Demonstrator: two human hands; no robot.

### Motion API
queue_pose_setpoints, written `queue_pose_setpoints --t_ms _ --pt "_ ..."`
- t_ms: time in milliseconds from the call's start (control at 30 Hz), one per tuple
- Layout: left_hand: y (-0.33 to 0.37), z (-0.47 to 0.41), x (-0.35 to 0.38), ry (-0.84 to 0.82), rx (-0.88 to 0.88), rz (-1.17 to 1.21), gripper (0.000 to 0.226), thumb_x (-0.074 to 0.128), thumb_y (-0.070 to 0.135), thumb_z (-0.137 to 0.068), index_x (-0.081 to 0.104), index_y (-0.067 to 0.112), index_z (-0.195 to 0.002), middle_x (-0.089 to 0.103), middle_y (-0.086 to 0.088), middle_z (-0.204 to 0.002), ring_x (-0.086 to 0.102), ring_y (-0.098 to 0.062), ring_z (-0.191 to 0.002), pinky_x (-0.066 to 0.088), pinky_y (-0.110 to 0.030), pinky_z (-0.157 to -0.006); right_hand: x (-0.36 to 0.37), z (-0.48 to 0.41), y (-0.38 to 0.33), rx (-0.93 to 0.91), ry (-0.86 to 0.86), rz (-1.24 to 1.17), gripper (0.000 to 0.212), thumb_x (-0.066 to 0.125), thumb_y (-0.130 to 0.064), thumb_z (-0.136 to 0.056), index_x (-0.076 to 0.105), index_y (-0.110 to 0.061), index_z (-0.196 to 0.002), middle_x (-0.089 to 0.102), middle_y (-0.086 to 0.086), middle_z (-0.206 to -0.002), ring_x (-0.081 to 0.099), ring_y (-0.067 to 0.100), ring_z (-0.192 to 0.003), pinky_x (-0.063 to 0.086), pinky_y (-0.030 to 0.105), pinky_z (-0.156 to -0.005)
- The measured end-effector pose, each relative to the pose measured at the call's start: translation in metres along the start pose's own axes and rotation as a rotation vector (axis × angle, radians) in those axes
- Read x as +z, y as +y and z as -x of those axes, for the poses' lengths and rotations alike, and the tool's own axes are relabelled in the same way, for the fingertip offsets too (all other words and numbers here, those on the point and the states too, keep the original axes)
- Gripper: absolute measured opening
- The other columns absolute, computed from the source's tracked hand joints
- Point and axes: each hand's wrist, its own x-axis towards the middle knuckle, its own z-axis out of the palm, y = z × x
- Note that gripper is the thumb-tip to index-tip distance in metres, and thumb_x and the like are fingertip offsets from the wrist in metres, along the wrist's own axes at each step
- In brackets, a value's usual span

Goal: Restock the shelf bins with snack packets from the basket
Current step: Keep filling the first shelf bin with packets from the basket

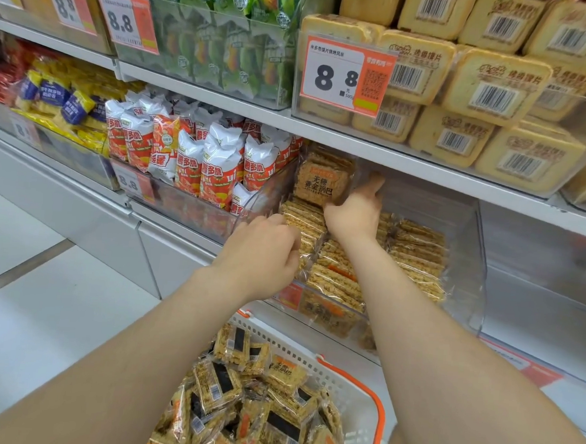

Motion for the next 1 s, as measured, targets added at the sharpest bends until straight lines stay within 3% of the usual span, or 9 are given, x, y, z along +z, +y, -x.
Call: queue_pose_setpoints --t_ms 133,233,333,500,633,800,900,933,1000 --pt "-0.003 0.001 -0.003 0.024 0.01 0.03 0.024 0.05 0.03 -0.101 0.071 0.024 -0.111 0.061 -0.003 -0.112 0.059 -0.027 -0.106 0.051 -0.046 -0.091 -0.001 0.01 -0.013 0.058 0.093 0.248 0.088 0.077 -0.019 -0.082 0.022 -0.004 -0.149 0.033 0.024 -0.145 0.035 0.047 -0.134 0.042 0.051 -0.106" --pt "-0.006 0.004 -0.006 0.083 0.017 0.058 0.015 0.055 0.027 -0.098 0.066 0.022 -0.106 0.055 -0.002 -0.106 0.053 -0.026 -0.103 0.048 -0.042 -0.086 -0.005 0.027 -0.025 0.018 0.119 0.219 0.071 0.072 -0.017 -0.083 0.035 -0.007 -0.142 0.04 0.022 -0.14 0.04 0.044 -0.13 0.043 0.051 -0.105" --pt "-0.008 0.011 -0.013 0.156 0.007 0.039 0.009 0.057 0.03 -0.092 0.059 0.022 -0.096 0.052 0.0 -0.099 0.048 -0.026 -0.097 0.048 -0.043 -0.083 -0.013 0.053 -0.035 -0.2 -0.051 0.027 0.025 0.063 -0.014 -0.085 0.06 -0.022 -0.108 0.06 0.003 -0.116 0.058 0.021 -0.107 0.053 0.043 -0.094" --pt "-0.015 0.041 -0.034 0.119 -0.162 0.148 0.011 0.05 0.037 -0.074 0.045 0.028 -0.076 0.06 0.002 -0.077 0.058 -0.031 -0.075 0.051 -0.041 -0.062 -0.029 0.108 -0.044 -0.507 -0.262 0.153 0.013 0.055 -0.021 -0.073 0.067 -0.026 -0.072 0.068 -0.009 -0.077 0.066 0.018 -0.079 0.058 0.038 -0.071" --pt "-0.026 0.072 -0.027 -0.178 -0.233 -0.016 0.017 0.055 0.034 -0.091 0.055 0.019 -0.083 0.064 -0.003 -0.082 0.063 -0.029 -0.077 0.054 -0.037 -0.062 -0.03 0.134 -0.038 -0.637 -0.61 0.385 0.013 0.057 -0.019 -0.073 0.065 -0.023 -0.063 0.066 -0.004 -0.067 0.065 0.021 -0.07 0.06 0.04 -0.064" --pt "-0.028 0.097 0.012 -0.773 -0.131 -0.189 0.023 0.054 0.028 -0.1 0.068 0.018 -0.115 0.068 -0.004 -0.112 0.066 -0.024 -0.095 0.054 -0.032 -0.072 -0.018 0.155 -0.023 -0.654 -0.921 0.743 0.016 0.058 -0.014 -0.082 0.06 -0.009 -0.066 0.06 0.011 -0.065 0.056 0.027 -0.056 0.047 0.037 -0.05" --pt "-0.024 0.113 0.047 -1.0 -0.041 -0.299 0.013 0.053 0.015 -0.1 0.064 0.013 -0.093 0.061 -0.003 -0.092 0.052 -0.019 -0.072 0.043 -0.028 -0.062 -0.013 0.17 -0.023 -0.647 -1.077 0.882 0.028 0.055 -0.005 -0.09 0.046 -0.011 -0.064 0.045 0.006 -0.064 0.038 0.024 -0.053 0.033 0.033 -0.049" --pt "-0.024 0.118 0.058 -1.044 -0.006 -0.346 0.015 0.057 0.017 -0.1 0.065 0.013 -0.088 0.061 -0.002 -0.09 0.051 -0.019 -0.072 0.046 -0.03 -0.066 -0.011 0.175 -0.023 -0.66 -1.114 0.927 0.03 0.054 -0.005 -0.093 0.044 -0.012 -0.065 0.043 0.005 -0.065 0.035 0.023 -0.054 0.031 0.032 -0.049" --pt "-0.022 0.129 0.076 -1.159 0.053 -0.385 0.018 0.071 0.024 -0.097 0.073 0.014 -0.113 0.07 0.001 -0.111 0.064 -0.021 -0.092 0.056 -0.034 -0.082 -0.005 0.181 -0.026 -0.679 -1.176 0.974 0.033 0.052 -0.009 -0.097 0.042 -0.014 -0.065 0.041 0.003 -0.066 0.035 0.023 -0.056 0.033 0.034 -0.052"
